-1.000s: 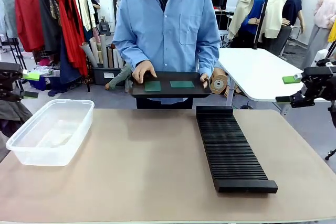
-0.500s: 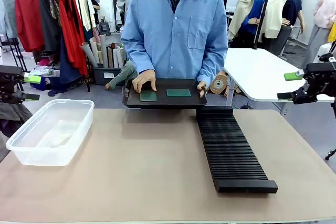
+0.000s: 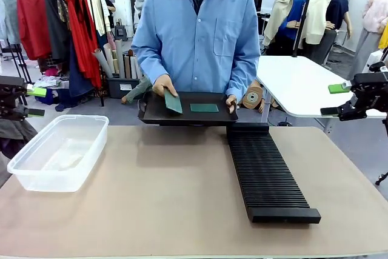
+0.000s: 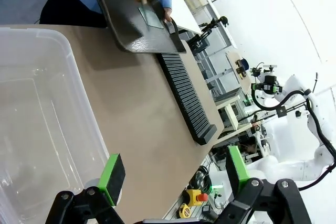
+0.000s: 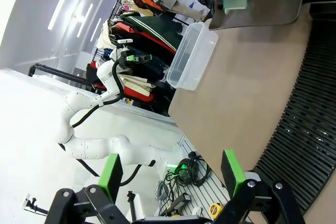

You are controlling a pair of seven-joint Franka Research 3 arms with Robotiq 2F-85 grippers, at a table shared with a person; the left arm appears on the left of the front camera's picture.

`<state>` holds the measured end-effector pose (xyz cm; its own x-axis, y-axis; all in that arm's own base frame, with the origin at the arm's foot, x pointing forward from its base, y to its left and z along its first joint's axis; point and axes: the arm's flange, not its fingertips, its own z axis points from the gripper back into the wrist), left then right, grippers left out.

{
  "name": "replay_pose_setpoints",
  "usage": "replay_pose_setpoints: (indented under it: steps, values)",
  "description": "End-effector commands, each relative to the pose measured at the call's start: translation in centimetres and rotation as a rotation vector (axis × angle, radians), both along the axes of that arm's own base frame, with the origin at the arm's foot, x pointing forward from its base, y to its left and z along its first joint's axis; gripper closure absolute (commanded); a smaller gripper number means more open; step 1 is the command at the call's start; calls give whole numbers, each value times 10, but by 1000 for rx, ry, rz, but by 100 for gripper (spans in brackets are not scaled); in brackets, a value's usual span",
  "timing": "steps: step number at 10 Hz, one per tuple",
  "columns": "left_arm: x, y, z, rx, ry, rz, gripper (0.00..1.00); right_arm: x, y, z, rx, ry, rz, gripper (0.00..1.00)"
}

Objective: Sort PCBs into racks and boxes based on the side picked up.
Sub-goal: Pick up the Blank PCB handed by the Human.

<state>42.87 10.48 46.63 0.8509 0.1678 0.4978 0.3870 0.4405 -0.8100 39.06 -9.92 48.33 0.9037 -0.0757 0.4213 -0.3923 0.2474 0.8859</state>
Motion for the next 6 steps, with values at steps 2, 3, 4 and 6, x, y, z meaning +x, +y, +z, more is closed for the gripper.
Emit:
replay_pose_setpoints:
  steps: [2, 3, 4, 6]
  values:
    - [0, 0, 1, -4, -2, -1, 0, 0, -1, 1, 3, -4, 0, 0]
    - [0, 0, 1, -4, -2, -1, 0, 0, -1, 1, 3, -4, 0, 0]
    - [0, 0, 1, -4, -2, -1, 0, 0, -1, 1, 3, -4, 0, 0]
    - [0, 0, 1, -4, -2, -1, 0, 0, -1, 1, 3, -4, 0, 0]
